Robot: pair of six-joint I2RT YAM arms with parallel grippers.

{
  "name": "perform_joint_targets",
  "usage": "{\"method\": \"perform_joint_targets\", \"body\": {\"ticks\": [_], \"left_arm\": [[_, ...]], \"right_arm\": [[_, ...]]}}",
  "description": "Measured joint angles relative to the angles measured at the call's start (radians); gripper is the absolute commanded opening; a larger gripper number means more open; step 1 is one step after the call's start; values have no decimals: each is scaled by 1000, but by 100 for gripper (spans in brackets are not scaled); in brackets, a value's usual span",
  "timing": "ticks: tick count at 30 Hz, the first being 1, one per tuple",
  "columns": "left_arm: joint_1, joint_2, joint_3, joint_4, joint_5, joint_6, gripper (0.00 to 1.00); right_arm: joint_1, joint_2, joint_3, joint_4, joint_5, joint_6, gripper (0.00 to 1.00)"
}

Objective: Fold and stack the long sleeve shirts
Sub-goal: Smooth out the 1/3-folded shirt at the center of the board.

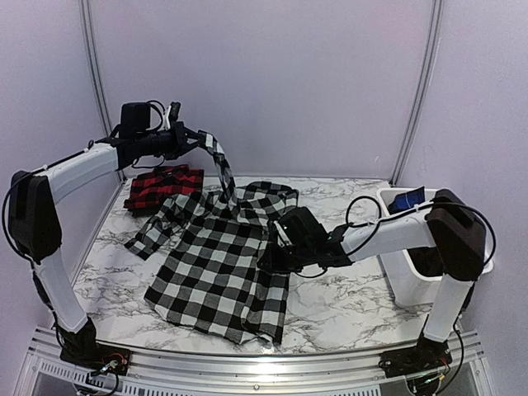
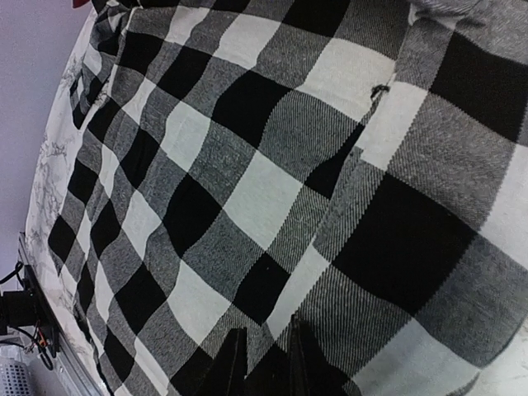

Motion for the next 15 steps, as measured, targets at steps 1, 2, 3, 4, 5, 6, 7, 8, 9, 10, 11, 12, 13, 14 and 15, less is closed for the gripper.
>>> {"method": "perform_joint_targets", "body": {"ticks": [1,2,3,4,5,6,7,8,9,10,11,12,13,14,15], "left_arm": [[0,-3,-16,-1,2,0,0],[0,-8,-37,-1,4,1,0],[0,-16,-61,-3,4,1,0],[0,-25,-82,-5,5,1,0],[0,-35,-104,-5,6,1,0],[0,-45,-120,-7,6,1,0],[0,-58,-138,-8,8,1,0],[0,-72,-154,-8,11,1,0],[0,-87,-169,-9,14,0,0],[0,-100,-179,-9,18,0,0],[-1,-115,-190,-8,24,1,0],[-3,-128,-199,-8,31,0,0],[-6,-140,-205,-7,38,1,0],[-8,-150,-210,-7,47,1,0],[-11,-158,-215,-6,54,1,0]], "right_arm": [[2,26,7,13,-5,2,14],[2,49,8,27,-11,5,14],[2,64,8,35,-16,8,13],[2,79,8,42,-21,14,13],[2,95,8,50,-26,19,14],[2,102,8,54,-30,22,14],[3,108,7,60,-35,24,14],[3,108,6,62,-38,25,14],[5,106,6,64,-40,26,14],[5,105,6,67,-41,25,14],[7,97,6,67,-41,25,15],[8,89,5,66,-41,25,15],[8,76,3,66,-41,25,15],[6,56,0,65,-41,25,15],[2,35,-3,65,-40,25,15]]}}
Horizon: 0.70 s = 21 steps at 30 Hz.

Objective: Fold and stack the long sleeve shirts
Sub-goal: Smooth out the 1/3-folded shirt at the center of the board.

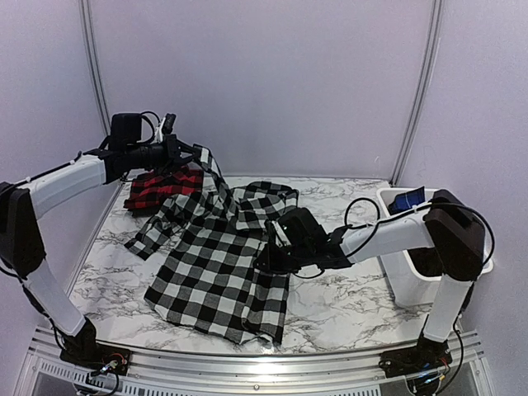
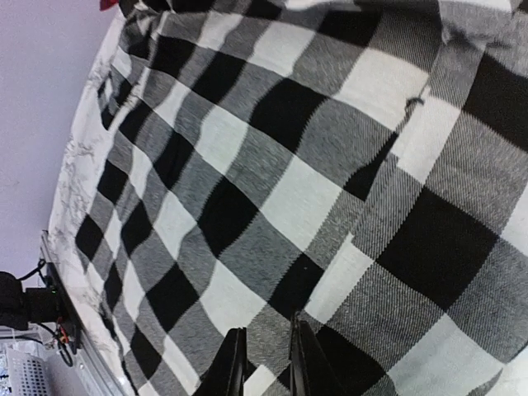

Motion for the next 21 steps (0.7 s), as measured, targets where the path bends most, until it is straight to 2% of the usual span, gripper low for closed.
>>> {"method": "perform_joint_targets", "body": {"ticks": [6,14,21], "left_arm": [[-50,-34,-68,5,47,1,0],[-163,-52,-168,2,66,18,0],[-182,-78,-201,-21,80,53,0]], "right_arm": [[-76,-102,-19,32,-8,-5,15],[-204,-29,-122,129,-58,0,13],[-220,22,-141,144,-92,-1,13]]}}
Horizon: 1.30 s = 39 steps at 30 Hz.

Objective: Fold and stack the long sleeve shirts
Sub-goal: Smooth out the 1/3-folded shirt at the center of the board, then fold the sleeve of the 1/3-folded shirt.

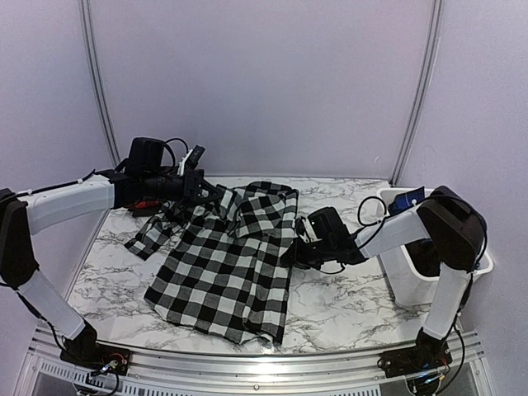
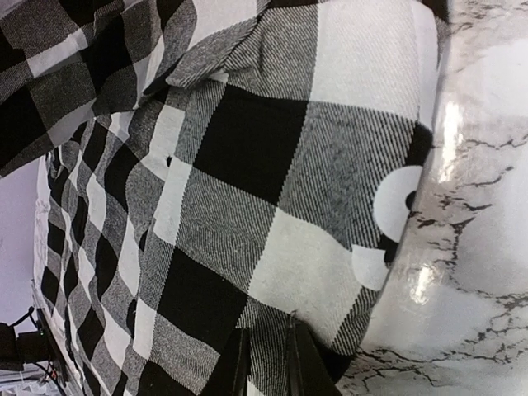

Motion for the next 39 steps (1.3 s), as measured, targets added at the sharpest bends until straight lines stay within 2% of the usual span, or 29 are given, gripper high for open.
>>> {"method": "perform_joint_targets", "body": {"ticks": [7,14,21,29,39], "left_arm": [[-22,-25,-17,-41,3,27,0],[-48,-58,-24,-89,-2,62,0],[-79,-63,-24,-134,-29,105,0],[-186,-61,1,-217,-82,168,0],[-359,18,13,-277,-149,215,0]], "right_arm": [[47,-145,-18,-72,34,-21,13],[259,-285,-126,-77,51,9,13],[414,-319,-253,-112,70,103,12],[446,-347,-264,-147,110,141,14],[385,-629,-209,-339,339,148,16]]}}
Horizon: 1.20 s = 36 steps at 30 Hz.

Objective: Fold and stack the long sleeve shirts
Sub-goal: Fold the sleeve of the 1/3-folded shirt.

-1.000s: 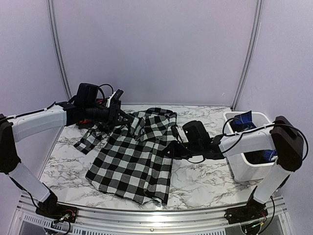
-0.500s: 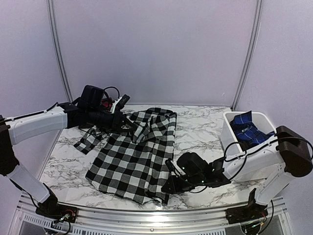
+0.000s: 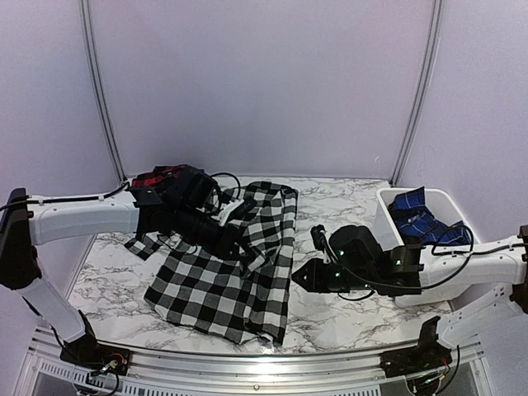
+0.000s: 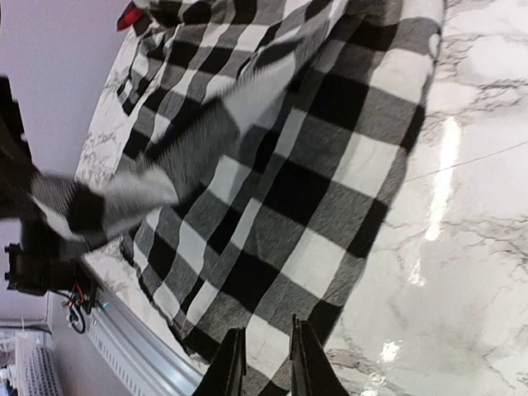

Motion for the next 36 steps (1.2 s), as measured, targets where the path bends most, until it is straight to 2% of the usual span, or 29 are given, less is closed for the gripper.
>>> {"method": "perform_joint_targets", "body": {"ticks": [9,20,22,26,27,31,36], "left_arm": [[-115,163,5,-16,-71,6,2],[-147,220,39,-27,-116,5,3],[-152,220,48,-27,-118,4,10],[-167,221,58,-26,-120,1,41],[-172,222,58,-27,-120,0,45],[-177,222,58,-31,-122,7,52],[-178,221,58,-32,-123,6,48]], "right_arm": [[-48,-14,0,-74,61,-11,16],[-61,-1,0,-80,64,-24,16],[-61,0,0,-80,64,-26,16],[-61,7,0,-79,59,-28,16],[-61,10,0,-79,56,-28,16],[-61,20,0,-79,45,-33,17],[-61,58,11,-75,27,-50,16]]}}
